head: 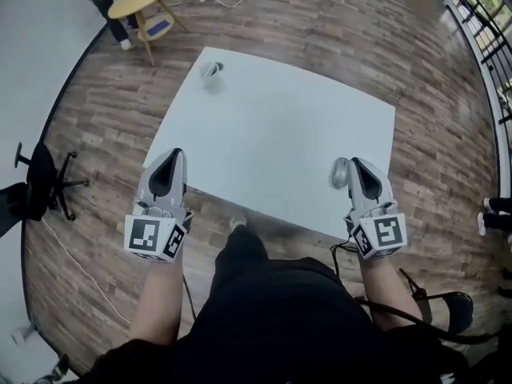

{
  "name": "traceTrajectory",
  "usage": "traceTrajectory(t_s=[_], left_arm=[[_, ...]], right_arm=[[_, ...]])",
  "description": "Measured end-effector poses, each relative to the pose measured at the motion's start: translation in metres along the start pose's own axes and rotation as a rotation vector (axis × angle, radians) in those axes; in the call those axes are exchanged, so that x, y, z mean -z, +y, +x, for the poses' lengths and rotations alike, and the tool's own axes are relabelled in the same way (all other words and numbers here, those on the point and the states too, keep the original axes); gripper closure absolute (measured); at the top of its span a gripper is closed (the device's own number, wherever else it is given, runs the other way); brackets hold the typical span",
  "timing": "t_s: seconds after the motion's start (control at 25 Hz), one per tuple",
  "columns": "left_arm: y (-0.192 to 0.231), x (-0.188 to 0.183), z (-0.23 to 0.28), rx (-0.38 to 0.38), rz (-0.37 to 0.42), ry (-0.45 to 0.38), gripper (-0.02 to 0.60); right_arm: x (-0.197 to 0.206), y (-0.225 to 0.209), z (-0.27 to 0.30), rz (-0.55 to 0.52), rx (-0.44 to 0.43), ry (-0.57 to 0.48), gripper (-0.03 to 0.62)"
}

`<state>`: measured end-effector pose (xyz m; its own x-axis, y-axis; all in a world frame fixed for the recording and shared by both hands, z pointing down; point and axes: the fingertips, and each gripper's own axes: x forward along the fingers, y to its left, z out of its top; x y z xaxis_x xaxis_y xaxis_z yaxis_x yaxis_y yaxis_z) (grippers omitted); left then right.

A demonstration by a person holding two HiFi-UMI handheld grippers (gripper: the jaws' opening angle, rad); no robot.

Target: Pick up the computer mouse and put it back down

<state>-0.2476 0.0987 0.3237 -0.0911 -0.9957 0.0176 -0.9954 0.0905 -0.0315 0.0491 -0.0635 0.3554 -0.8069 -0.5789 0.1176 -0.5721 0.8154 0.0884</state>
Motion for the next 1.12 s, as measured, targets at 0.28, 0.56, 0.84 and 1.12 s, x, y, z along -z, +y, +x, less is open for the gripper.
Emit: traceTrajectory(t_s=[0.28, 0.56, 0.84, 1.12], left_arm=[[0.023, 0.015, 0.097, 0.246, -0.003, 0.049, 0.578], [-0.023, 0.011, 0.171, 0.523, -0.049, 0.015, 0.578], [-0.075, 0.011, 0.185, 0.633, -0.071, 0.04, 0.578], [-0.07, 0.003, 0.198, 0.574, -0.065, 0.041, 0.578]], right_arm=[[0.001, -0.014, 0.048, 0.045, 0.198, 0.04, 0.592], [-0.024, -0.055, 0.028, 0.024, 0.471, 0.027, 0.592], [-0.003, -0.068, -0.018, 0.033, 0.543, 0.077, 0.592], [0.065, -0.063, -0.018, 0.114, 0.507, 0.165, 0.592]])
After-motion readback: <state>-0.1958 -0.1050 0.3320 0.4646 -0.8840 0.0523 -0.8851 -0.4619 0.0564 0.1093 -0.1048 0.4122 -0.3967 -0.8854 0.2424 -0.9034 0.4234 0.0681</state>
